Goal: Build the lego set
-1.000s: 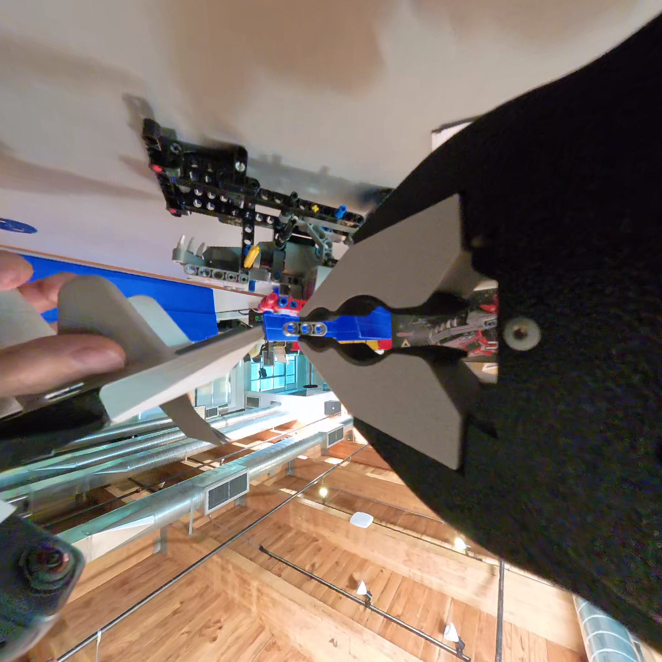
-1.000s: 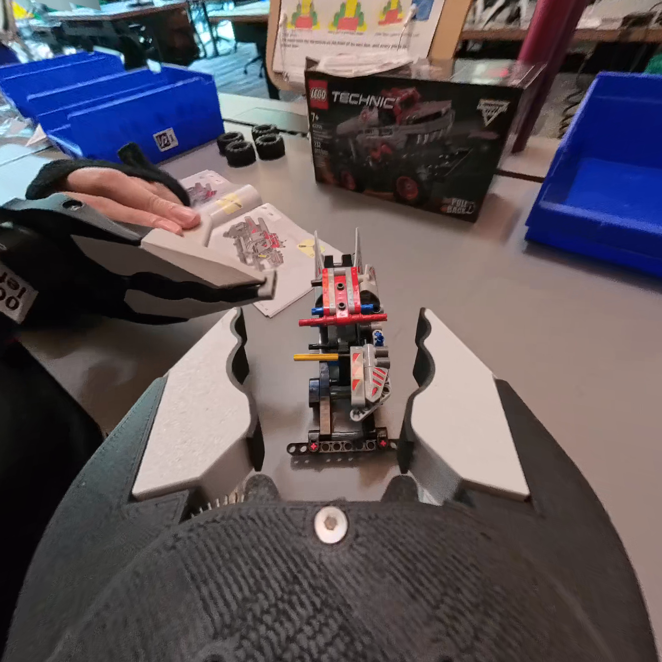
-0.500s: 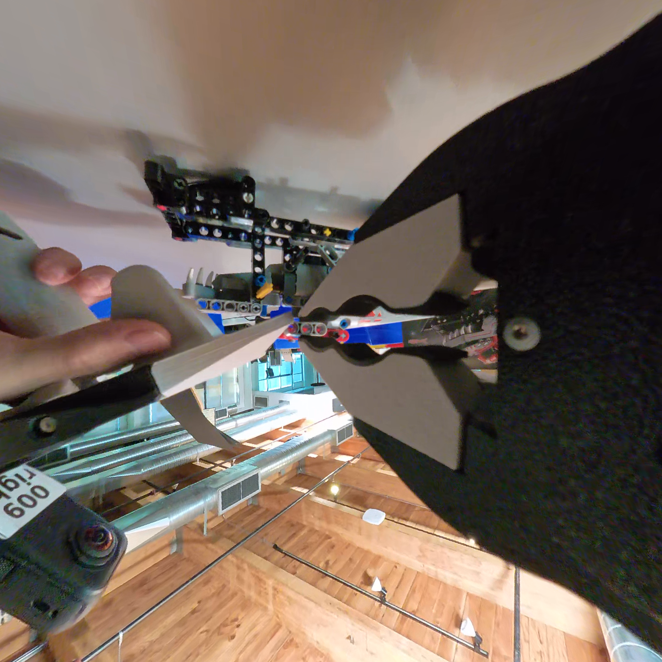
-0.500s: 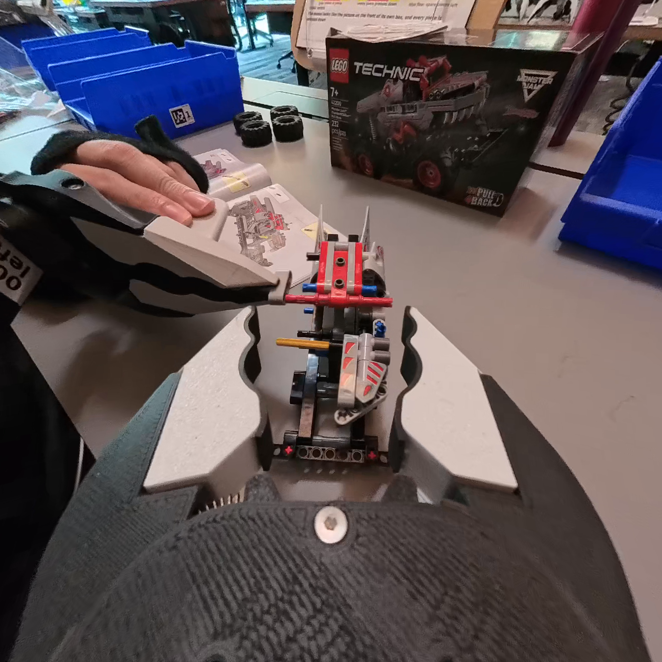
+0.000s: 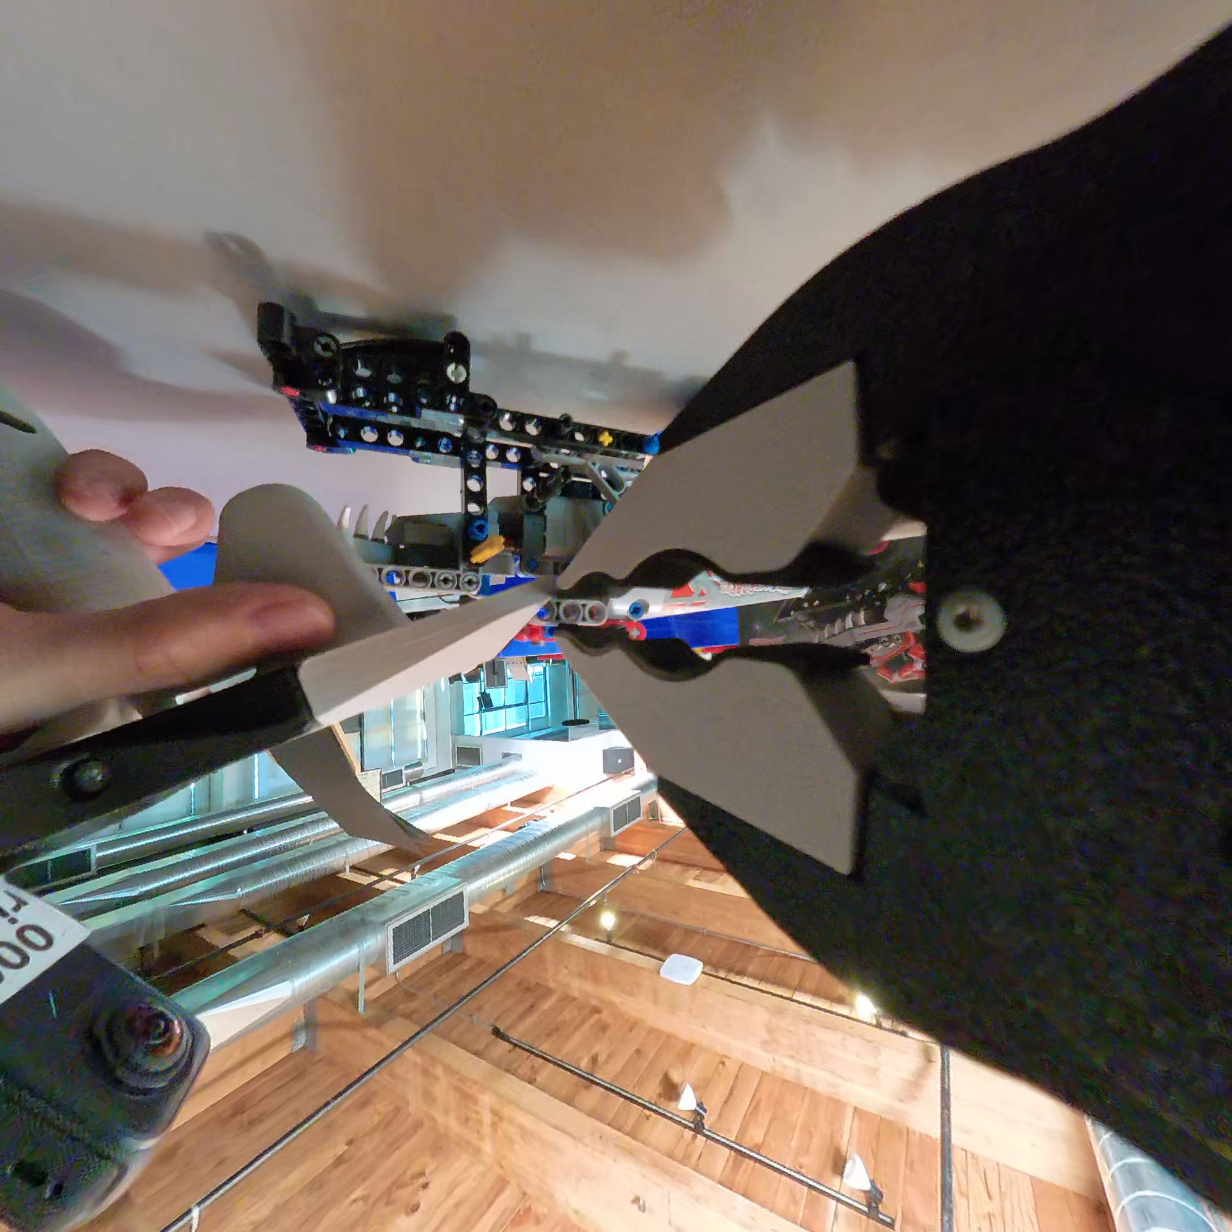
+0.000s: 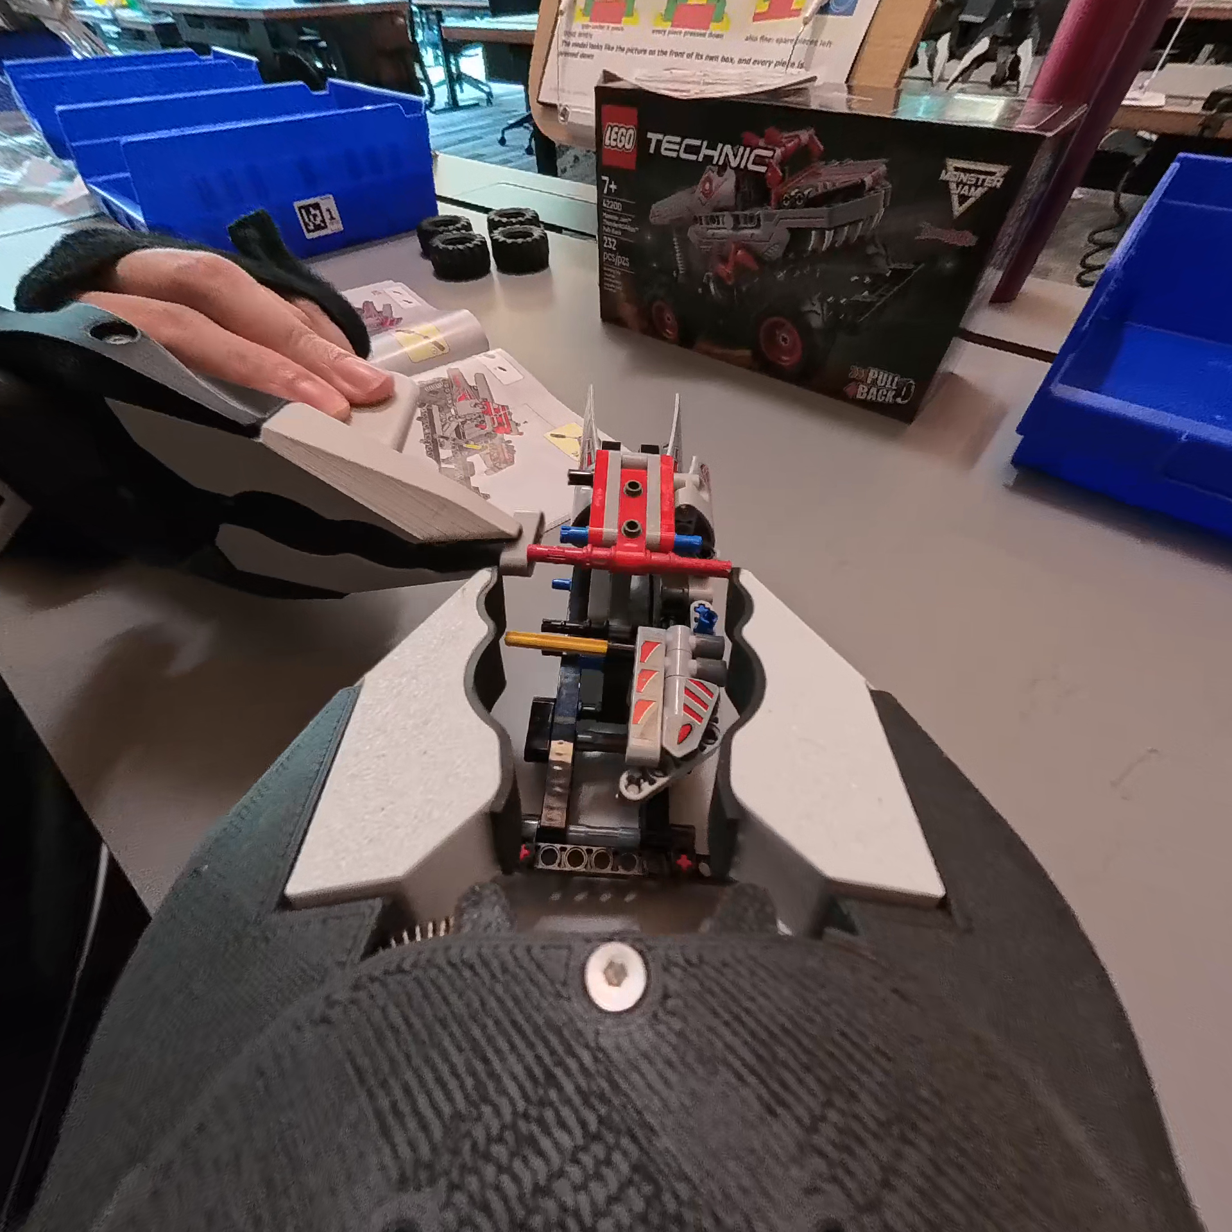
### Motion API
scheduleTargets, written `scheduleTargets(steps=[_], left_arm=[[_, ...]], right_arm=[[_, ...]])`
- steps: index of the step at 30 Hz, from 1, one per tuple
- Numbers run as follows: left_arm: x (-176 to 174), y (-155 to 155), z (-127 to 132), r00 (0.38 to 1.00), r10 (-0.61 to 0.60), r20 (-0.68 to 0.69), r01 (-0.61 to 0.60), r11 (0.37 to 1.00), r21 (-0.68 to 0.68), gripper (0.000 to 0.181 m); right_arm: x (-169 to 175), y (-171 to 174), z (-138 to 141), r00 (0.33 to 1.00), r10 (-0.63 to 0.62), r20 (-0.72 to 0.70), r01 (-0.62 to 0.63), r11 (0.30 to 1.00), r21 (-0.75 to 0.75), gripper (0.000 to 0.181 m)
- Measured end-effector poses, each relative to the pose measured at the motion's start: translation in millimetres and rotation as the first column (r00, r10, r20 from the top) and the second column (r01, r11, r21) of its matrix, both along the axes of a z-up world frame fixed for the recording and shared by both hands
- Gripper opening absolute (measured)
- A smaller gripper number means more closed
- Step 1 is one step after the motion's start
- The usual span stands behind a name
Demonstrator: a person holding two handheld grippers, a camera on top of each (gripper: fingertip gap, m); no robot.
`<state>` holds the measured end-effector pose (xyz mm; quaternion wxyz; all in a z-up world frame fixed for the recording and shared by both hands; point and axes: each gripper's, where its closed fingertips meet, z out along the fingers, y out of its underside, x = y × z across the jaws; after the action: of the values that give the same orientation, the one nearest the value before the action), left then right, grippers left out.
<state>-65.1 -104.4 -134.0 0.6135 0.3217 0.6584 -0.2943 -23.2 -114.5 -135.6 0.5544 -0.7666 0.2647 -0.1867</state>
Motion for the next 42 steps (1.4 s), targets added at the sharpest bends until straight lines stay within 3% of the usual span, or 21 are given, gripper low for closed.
scheduleTargets(steps=[17, 24, 42], left_arm=[[1.8, 2.8, 0.8, 0.999, 0.043, -0.024, -0.042, 0.999, 0.033, 0.004], [2.1, 4.1, 3.4, 0.998, 0.052, -0.037, -0.050, 0.998, 0.036, 0.004], [1.4, 6.0, 3.7, 0.998, 0.068, -0.016, -0.067, 0.996, 0.059, 0.004]], right_arm=[[5.0, -1.8, 2.6, 1.000, -0.013, -0.028, 0.015, 0.999, 0.052, 0.074], [2.7, 0.0, 6.7, 1.000, -0.003, -0.018, 0.004, 0.998, 0.066, 0.066], [-1.6, -0.4, 9.9, 0.997, -0.027, 0.066, 0.029, 0.999, -0.039, 0.064]])
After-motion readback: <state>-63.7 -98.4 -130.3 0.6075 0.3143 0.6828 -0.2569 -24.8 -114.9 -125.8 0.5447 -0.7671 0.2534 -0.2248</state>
